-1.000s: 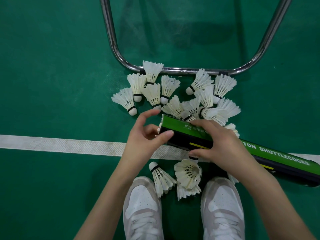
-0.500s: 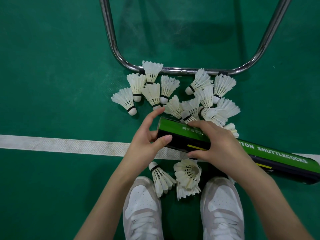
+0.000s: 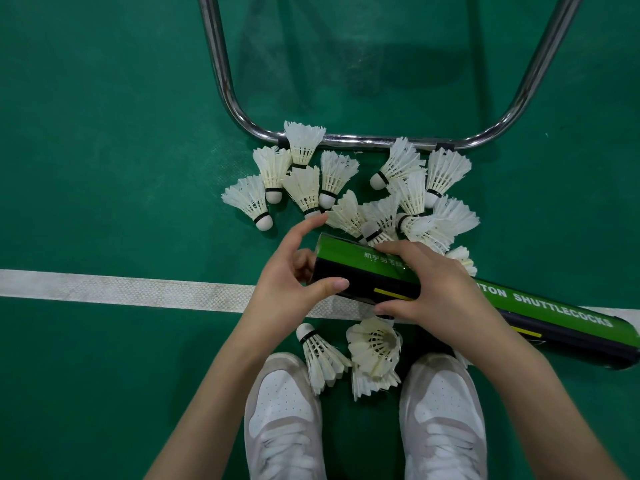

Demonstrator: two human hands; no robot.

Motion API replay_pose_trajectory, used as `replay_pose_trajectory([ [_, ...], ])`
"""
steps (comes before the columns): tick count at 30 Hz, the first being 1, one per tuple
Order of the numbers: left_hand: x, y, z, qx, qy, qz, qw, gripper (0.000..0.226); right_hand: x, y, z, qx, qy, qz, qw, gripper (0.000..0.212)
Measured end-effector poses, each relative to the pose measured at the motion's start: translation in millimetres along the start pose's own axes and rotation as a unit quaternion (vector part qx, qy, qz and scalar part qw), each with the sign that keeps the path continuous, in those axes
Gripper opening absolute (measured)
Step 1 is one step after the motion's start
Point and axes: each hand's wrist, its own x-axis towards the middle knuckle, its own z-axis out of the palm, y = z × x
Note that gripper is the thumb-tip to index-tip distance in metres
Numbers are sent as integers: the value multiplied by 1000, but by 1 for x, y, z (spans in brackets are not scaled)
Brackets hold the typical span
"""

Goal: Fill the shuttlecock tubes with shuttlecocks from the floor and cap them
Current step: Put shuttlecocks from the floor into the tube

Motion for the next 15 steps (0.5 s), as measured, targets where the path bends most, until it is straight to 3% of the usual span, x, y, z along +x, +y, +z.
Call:
replay_pose_trajectory([
  [4,-1,3,1,-58,-41,1,997,70,0,-1,0,-4,0,-2,1000,71],
  [15,-2,2,0,-73,-79,6,994,67,1,-3,4,-25,-1,-10,1000,72],
])
